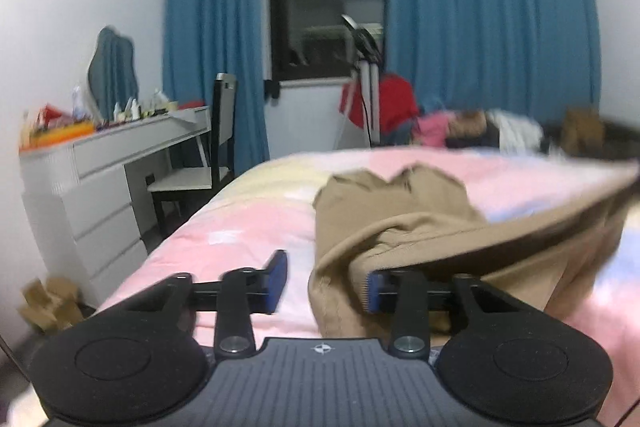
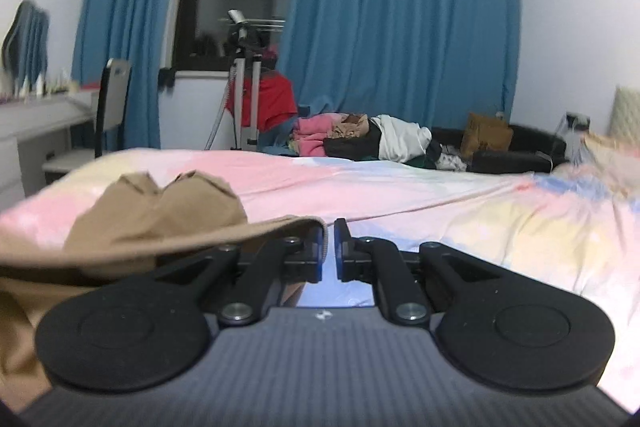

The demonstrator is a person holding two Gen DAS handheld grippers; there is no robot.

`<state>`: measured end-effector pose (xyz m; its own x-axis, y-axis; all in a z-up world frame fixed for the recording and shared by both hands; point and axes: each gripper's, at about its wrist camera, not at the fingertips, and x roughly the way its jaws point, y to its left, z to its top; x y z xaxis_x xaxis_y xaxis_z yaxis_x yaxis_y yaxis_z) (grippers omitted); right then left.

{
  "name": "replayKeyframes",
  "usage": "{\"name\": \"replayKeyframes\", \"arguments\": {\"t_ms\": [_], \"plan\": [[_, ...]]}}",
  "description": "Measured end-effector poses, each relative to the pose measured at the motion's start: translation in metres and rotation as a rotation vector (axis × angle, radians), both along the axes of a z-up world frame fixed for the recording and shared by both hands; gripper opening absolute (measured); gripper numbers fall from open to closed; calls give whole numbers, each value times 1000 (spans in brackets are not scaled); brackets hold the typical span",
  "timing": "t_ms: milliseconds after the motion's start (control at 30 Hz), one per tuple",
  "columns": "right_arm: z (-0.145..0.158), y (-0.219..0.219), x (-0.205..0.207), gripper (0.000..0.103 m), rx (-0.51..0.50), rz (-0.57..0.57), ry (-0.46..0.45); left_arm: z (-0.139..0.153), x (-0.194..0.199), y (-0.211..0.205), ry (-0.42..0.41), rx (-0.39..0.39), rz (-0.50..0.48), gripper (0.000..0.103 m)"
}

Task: Fold clothes
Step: 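Grasp the shirt hem with the right gripper while the left gripper holds the other hem corner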

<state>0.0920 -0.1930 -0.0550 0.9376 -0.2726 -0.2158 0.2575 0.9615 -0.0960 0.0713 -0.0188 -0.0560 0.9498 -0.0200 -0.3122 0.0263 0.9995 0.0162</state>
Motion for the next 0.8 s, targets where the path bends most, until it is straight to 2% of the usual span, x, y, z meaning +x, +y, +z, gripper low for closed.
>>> {"name": "replayKeyframes", "arguments": {"t_ms": [100,267,400,533,700,800], "plan": [[6,13,-3,9,-45,-21,-88,20,0,5,-75,-47,14,11],[55,22,-16,9,-45,-59,-263,87,-20,10,-306,-87,16,7],[126,24,-36,9,-34,-66,-437,165,-33,16,-449,-138,-6,7],[204,21,-66,9,-39,-47,-585,253,-55,22,-586,-154,-33,7],[306,9,-110,9,-3,14,-695,364,-89,32,-683,-165,-96,7],[358,2,-137,9,18,54,-734,416,-115,34,-747,-146,-121,7]]}}
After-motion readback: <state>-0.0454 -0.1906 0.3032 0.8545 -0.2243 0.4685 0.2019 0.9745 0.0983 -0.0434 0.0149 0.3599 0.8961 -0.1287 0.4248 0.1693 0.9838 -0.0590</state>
